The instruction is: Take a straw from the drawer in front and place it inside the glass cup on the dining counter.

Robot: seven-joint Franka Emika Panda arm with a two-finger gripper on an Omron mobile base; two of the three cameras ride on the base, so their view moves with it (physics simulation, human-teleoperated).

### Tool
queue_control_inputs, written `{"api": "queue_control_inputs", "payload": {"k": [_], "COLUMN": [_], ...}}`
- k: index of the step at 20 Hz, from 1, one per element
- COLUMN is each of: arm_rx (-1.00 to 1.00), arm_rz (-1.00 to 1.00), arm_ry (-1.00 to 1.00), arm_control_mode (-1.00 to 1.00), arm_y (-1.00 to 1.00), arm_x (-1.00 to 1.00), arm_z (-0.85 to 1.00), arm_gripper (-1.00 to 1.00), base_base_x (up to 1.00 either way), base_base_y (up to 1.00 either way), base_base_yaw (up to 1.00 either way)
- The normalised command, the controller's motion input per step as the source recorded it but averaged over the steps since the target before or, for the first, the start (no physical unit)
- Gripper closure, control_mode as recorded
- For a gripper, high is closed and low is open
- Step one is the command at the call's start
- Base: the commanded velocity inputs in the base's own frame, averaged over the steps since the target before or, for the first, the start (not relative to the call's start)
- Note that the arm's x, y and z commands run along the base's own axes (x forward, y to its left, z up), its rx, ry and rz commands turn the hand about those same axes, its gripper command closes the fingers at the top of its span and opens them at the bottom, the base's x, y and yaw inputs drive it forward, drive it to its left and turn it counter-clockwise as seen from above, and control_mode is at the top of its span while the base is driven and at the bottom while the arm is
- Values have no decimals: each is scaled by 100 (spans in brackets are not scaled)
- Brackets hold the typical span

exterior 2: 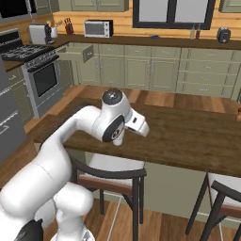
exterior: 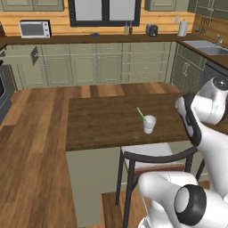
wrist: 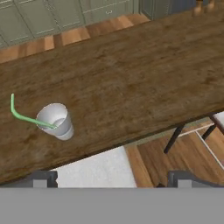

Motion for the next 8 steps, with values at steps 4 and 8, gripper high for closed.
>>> {"api": "queue_control_inputs", "payload": {"k": [4,8], "arm_rx": [-2,0], "arm_rz": [-14,-10], "arm_ry": [0,0], "arm_control_mode": [-100,-100], "arm_y": [-18,-21], "arm_x": [-33,-46], "arm_z": [-2,-3], "arm_gripper": [-100,-100], "base_base_x": [0,0], "base_base_y": [0,0], "base_base_yaw": [0,0]}}
